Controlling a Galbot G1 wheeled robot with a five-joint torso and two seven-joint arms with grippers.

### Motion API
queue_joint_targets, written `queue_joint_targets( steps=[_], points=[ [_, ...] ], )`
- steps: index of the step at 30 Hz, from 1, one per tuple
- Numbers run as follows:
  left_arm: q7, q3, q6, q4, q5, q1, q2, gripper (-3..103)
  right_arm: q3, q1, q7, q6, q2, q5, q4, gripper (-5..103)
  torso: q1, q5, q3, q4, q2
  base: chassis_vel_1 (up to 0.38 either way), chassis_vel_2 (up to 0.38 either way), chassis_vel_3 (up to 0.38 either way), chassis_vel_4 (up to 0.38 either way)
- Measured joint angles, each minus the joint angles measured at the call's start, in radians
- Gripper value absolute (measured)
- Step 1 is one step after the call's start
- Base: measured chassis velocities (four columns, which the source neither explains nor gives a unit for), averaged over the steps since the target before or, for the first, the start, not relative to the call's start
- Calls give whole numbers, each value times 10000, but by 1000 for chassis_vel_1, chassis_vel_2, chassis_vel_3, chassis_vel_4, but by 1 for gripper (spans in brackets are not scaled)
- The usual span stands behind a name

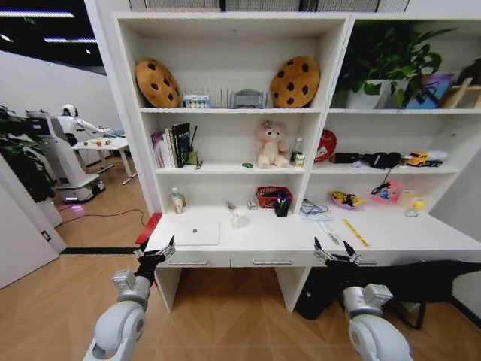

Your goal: Organize the objects on the table.

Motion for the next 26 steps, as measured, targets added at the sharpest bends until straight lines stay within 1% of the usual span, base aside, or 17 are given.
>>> queue_joint_targets(
  steps=[2,6,7,13,16,26],
  points=[
    [0,0,0,0,0,-1,0,100,0,0,0,0,0,0,0,100,3,7,2,1,-1,164,-167,-172,168],
    [0,0,0,0,0,0,0,100,0,0,0,0,0,0,0,100,-1,2,0,0,1,164,-156,-151,174],
    [0,-1,0,0,0,0,0,100,-1,0,0,0,0,0,-1,100,5,3,3,4,-3,165,-156,-181,184],
    [0,0,0,0,0,1,0,100,0,-2,0,0,0,0,0,100,-5,3,0,-1,1,148,-148,-134,129],
    [0,0,1,0,0,0,0,100,0,-2,0,0,0,0,0,100,-5,3,0,2,1,49,-38,-60,91],
    [0,-1,0,0,0,0,0,100,0,1,0,0,0,0,0,100,9,4,4,1,-4,-22,17,16,-15]
  ],
)
